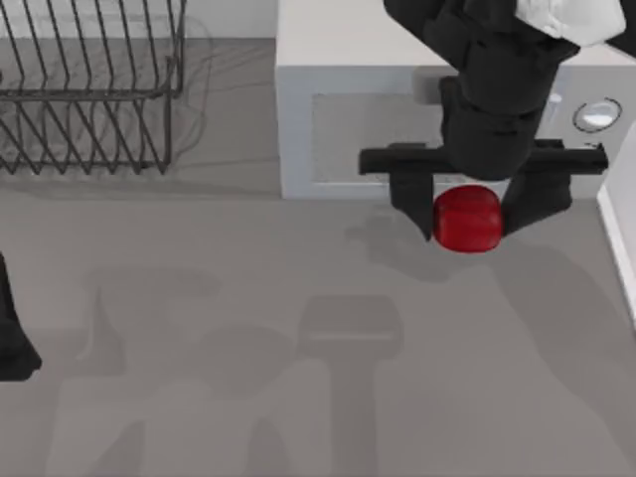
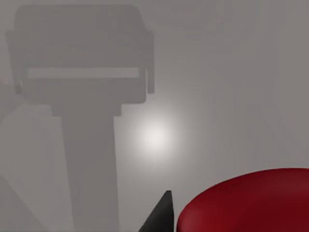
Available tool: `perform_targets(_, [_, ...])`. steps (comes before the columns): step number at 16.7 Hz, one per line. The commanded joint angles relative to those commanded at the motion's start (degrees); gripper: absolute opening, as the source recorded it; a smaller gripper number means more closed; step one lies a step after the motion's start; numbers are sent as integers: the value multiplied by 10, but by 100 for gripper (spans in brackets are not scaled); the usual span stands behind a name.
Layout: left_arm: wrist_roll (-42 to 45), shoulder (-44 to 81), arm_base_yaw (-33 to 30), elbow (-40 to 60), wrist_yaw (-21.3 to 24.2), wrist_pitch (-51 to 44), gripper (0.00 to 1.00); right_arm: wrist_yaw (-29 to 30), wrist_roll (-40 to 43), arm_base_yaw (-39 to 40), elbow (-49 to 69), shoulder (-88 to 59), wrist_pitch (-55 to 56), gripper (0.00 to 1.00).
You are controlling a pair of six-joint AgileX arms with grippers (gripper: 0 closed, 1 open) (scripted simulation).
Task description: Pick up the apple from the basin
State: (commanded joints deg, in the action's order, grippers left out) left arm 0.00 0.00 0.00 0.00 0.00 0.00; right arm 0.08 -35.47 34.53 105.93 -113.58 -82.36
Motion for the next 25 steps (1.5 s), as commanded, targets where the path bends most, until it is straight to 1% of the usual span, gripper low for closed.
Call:
perform_targets(3, [0, 0, 0, 0, 0, 0, 100, -1, 0, -2, -8, -2, 8, 0])
perform_targets(5, [0, 0, 0, 0, 0, 0, 100, -1, 0, 0, -40, -4, 41, 0])
perform_targets(10, [0, 0, 0, 0, 0, 0, 100, -1, -1, 3, -165, -18, 189, 0])
perform_targets(12, [0, 0, 0, 0, 0, 0, 100, 0, -2, 2, -201, -23, 227, 0])
perform_targets(17, [0, 0, 0, 0, 0, 0, 100, 0, -2, 2, -214, -26, 240, 0])
perform_targets(25, [0, 0, 0, 0, 0, 0, 100, 0, -2, 2, -214, -26, 240, 60])
